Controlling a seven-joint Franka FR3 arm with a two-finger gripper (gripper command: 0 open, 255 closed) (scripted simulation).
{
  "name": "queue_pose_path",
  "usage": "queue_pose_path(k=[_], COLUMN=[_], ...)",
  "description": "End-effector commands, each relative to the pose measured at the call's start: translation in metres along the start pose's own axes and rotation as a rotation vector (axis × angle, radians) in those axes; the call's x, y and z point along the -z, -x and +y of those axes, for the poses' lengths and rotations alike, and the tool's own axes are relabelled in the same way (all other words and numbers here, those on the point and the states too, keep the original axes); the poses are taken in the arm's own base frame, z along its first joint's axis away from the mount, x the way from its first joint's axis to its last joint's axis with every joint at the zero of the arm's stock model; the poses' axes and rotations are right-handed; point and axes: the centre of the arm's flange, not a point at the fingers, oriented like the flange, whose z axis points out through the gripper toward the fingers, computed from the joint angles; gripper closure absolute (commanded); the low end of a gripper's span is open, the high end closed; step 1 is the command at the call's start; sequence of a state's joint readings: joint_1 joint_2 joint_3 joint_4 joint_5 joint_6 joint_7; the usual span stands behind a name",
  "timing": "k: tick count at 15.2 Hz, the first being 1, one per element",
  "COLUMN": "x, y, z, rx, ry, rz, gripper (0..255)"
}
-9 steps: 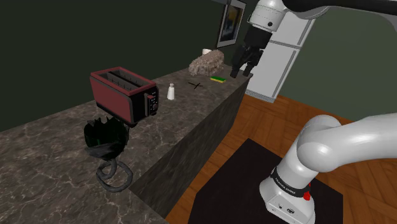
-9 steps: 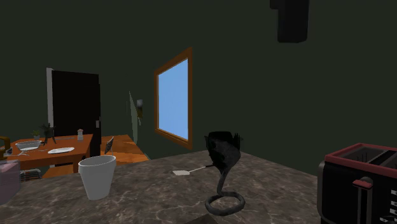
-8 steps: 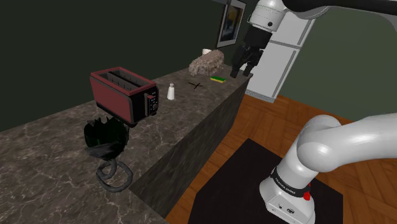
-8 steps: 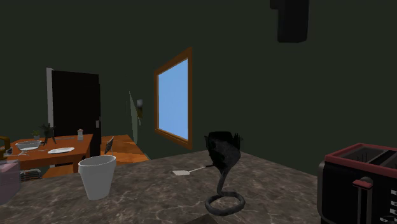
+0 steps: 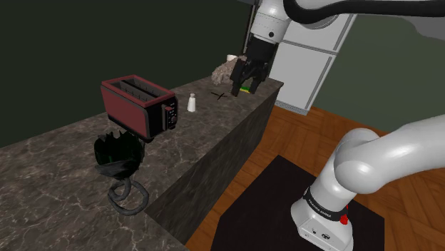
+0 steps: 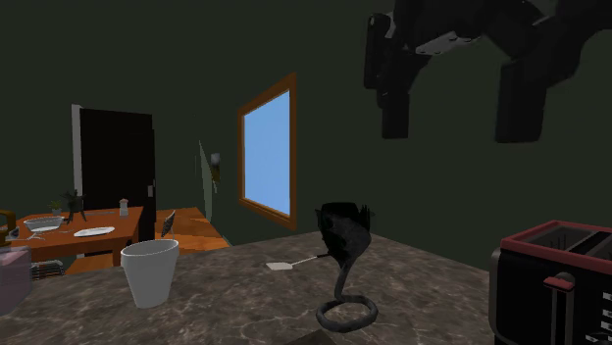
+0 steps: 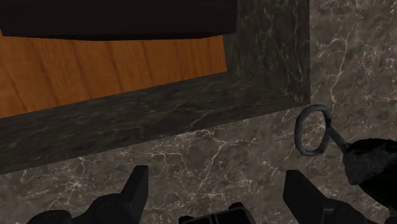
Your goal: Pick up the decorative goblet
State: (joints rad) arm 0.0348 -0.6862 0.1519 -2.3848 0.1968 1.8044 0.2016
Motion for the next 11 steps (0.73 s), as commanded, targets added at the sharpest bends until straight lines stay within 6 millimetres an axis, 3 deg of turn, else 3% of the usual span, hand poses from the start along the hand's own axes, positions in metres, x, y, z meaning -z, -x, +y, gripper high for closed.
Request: queue_pose_path(k=[1,11], x=[-0.013,-0.071], y=[-0.006,-0.047], z=[-0.021,-0.131], rx=[0.000,0.004], ry=[-0.004,-0.022], rz=[-0.004,-0.027], gripper=[0,0])
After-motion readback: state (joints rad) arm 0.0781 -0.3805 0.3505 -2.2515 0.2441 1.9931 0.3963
